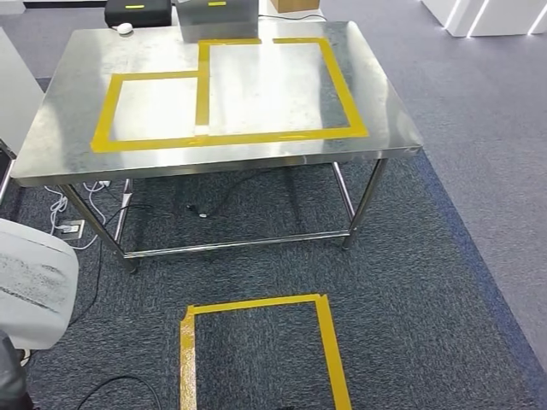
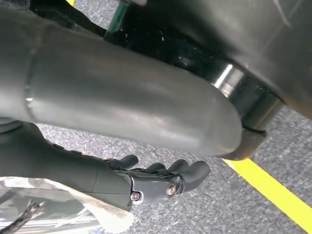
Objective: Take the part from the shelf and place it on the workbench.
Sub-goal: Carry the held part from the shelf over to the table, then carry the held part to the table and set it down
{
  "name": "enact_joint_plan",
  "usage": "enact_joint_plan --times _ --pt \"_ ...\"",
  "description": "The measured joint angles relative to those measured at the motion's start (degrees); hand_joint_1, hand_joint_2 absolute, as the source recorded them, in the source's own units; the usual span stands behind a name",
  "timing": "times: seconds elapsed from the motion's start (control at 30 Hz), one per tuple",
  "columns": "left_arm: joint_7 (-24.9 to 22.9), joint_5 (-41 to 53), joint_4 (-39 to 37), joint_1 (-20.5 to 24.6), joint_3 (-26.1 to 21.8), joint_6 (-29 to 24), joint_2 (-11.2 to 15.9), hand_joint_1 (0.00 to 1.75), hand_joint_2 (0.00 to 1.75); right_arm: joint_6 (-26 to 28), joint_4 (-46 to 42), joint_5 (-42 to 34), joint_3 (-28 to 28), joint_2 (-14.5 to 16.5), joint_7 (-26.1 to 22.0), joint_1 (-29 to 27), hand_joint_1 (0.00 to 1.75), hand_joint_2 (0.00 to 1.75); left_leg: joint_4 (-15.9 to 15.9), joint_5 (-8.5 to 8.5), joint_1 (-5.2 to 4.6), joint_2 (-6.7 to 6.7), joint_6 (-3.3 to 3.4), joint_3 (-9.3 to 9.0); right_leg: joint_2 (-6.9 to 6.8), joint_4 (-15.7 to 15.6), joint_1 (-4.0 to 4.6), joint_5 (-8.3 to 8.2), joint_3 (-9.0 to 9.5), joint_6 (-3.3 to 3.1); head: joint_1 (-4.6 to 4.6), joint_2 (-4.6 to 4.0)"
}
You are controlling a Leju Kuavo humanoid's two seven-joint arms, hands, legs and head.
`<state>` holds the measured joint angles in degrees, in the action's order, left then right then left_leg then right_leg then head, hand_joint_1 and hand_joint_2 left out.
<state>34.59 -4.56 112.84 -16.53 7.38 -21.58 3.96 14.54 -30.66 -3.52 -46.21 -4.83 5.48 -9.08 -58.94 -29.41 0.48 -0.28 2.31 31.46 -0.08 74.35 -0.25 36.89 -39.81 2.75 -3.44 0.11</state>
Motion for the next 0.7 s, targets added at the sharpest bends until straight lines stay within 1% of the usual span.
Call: enact_joint_plan --times 0.03,0.07,0.1,0.13,0.17,0.23,0.27,0.3,0.33,0.37,0.43,0.47,0.5,0.53,0.57,0.6,0.63,0.67,0.7 --pt "0.01 0.13 0.01 -0.06 0.00 -0.11 -0.02 1.75 1.75 -0.03 0.01 -0.32 -0.13 0.00 0.00 0.04 0.00 0.00 0.00 -0.34 -0.05 -0.05 -0.01 -0.51 0.00 -2.05 0.03 -2.38 0.34 -0.22 -0.01 0.00" --pt "0.03 0.31 0.01 -0.09 0.00 -0.25 -0.02 1.75 1.75 -0.06 0.02 -0.68 -0.26 0.00 -0.01 0.07 0.00 0.00 0.00 -0.75 -0.10 -0.09 -0.08 -1.10 0.00 -5.77 0.09 -5.36 1.57 -0.54 -0.01 0.00" --pt "0.05 0.62 0.00 -0.10 -0.01 -0.44 -0.02 1.75 1.75 -0.09 0.09 -1.05 -0.42 -0.01 -0.02 0.11 0.00 0.00 0.01 -1.18 -0.21 -0.11 -0.25 -1.56 0.01 -9.46 0.21 -7.51 3.07 -0.89 0.03 0.00" --pt "0.07 1.11 0.00 -0.11 -0.01 -0.74 -0.02 1.75 1.75 -0.11 0.16 -1.45 -0.57 -0.01 -0.05 0.17 0.00 0.00 -0.03 -1.60 -0.29 -0.15 -0.49 -1.87 0.02 -12.62 0.33 -8.78 4.54 -1.25 0.06 0.00" --pt "0.10 1.79 0.00 -0.11 -0.01 -1.14 -0.02 1.75 1.75 -0.13 0.27 -1.90 -0.76 -0.02 -0.10 0.22 0.00 0.00 0.01 -1.91 -0.35 -0.16 -0.78 -2.01 0.03 -14.50 0.45 -9.13 5.52 -1.52 0.10 0.00" --pt "0.11 3.22 -0.01 -0.12 0.01 -1.97 -0.03 1.75 1.75 -0.15 0.48 -2.63 -1.19 -0.02 -0.18 0.32 0.00 0.00 0.24 -2.27 -0.34 -0.18 -1.37 -2.16 0.08 -15.51 0.58 -8.50 6.31 -1.98 0.11 0.00" --pt "0.12 3.72 0.00 -0.12 0.02 -2.28 -0.03 1.75 1.75 -0.15 0.56 -2.91 -1.42 0.00 -0.19 0.33 0.00 0.00 0.28 -2.45 -0.30 -0.15 -1.67 -2.38 0.09 -15.75 0.44 -8.45 6.56 -2.20 0.12 0.00" --pt "0.12 4.02 0.00 -0.11 0.02 -2.50 -0.04 1.75 1.75 -0.15 0.63 -3.10 -1.60 0.02 -0.19 0.36 0.00 0.00 -0.27 -2.85 -0.29 -0.12 -2.02 -2.35 0.09 -16.07 0.28 -8.36 6.96 -2.49 0.19 0.00" --pt "0.12 4.21 0.01 -0.09 0.02 -2.65 -0.03 1.75 1.75 -0.15 0.70 -3.25 -1.77 0.04 -0.19 0.43 0.00 0.00 -1.86 -3.66 -0.28 -0.09 -2.36 -1.80 0.04 -16.41 0.09 -8.25 7.45 -2.77 0.27 0.00" --pt "0.12 4.32 0.01 -0.10 0.02 -2.77 -0.02 1.75 1.75 -0.15 0.78 -3.40 -1.93 0.07 -0.19 0.53 0.00 0.00 -4.72 -4.92 -0.20 -0.07 -2.68 -0.49 -0.02 -16.65 -0.06 -8.05 7.98 -3.02 0.36 0.00" --pt "0.12 4.45 0.00 -0.17 0.03 -2.94 -0.01 1.75 1.75 -0.15 0.92 -3.60 -2.14 0.07 -0.18 0.67 0.00 0.00 -12.44 -7.69 -0.02 -0.04 -3.10 3.92 -0.08 -16.72 -0.07 -7.39 8.80 -3.28 0.43 0.00" --pt "0.12 4.48 0.00 -0.22 0.03 -2.99 -0.01 1.75 1.75 -0.15 0.98 -3.67 -2.20 0.07 -0.18 0.69 0.00 0.00 -15.24 -8.11 0.06 -0.04 -3.22 5.86 -0.06 -16.72 -0.06 -6.99 9.26 -3.28 0.44 0.00" --pt "0.12 4.49 -0.01 -0.24 0.03 -3.03 -0.01 1.75 1.75 -0.15 1.02 -3.70 -2.22 0.07 -0.17 0.68 0.00 0.00 -16.21 -7.40 0.10 -0.04 -3.28 6.98 -0.02 -16.71 -0.07 -6.59 9.77 -3.24 0.44 0.00" --pt "0.11 4.50 -0.01 -0.25 0.03 -3.04 0.00 1.75 1.75 -0.15 1.04 -3.71 -2.24 0.07 -0.17 0.68 0.00 0.00 -14.80 -5.38 0.12 -0.03 -3.28 6.97 0.03 -16.72 -0.09 -6.14 10.41 -3.16 0.44 0.00" --pt "0.11 4.50 -0.01 -0.25 0.03 -3.05 0.00 1.75 1.75 -0.15 1.07 -3.72 -2.25 0.07 -0.17 0.69 0.00 0.00 -11.41 -2.49 0.12 0.00 -3.21 6.03 0.08 -16.72 -0.12 -5.60 11.08 -2.99 0.45 0.00" --pt "0.11 4.51 -0.02 -0.24 0.03 -3.05 0.01 1.75 1.75 -0.15 1.09 -3.72 -2.27 0.07 -0.17 0.71 0.00 0.00 -7.88 -0.26 0.11 0.08 -3.07 4.75 0.12 -16.77 -0.13 -5.07 11.61 -2.74 0.43 0.00" --pt "0.09 4.52 -0.02 -0.23 0.04 -3.05 0.01 1.75 1.75 -0.15 1.14 -3.72 -2.30 0.07 -0.17 0.77 0.00 0.00 -4.45 1.16 0.01 0.13 -2.88 3.41 0.15 -16.77 -0.07 -4.51 11.98 -2.40 0.52 0.00" --pt "0.07 4.52 -0.02 -0.23 0.04 -3.05 0.01 1.75 1.75 -0.16 1.19 -3.73 -2.34 0.07 -0.16 0.83 0.00 0.00 -2.33 1.51 -0.11 0.16 -2.54 2.50 0.13 -16.92 -0.01 -4.09 12.16 -2.03 0.55 0.00" --pt "0.04 4.53 -0.02 -0.26 0.05 -3.05 0.01 1.75 1.75 -0.16 1.25 -3.73 -2.41 0.07 -0.16 0.89 0.00 0.00 -1.50 0.97 -0.24 0.14 -2.14 2.12 0.10 -17.00 0.06 -4.00 12.52 -1.63 0.56 0.00"
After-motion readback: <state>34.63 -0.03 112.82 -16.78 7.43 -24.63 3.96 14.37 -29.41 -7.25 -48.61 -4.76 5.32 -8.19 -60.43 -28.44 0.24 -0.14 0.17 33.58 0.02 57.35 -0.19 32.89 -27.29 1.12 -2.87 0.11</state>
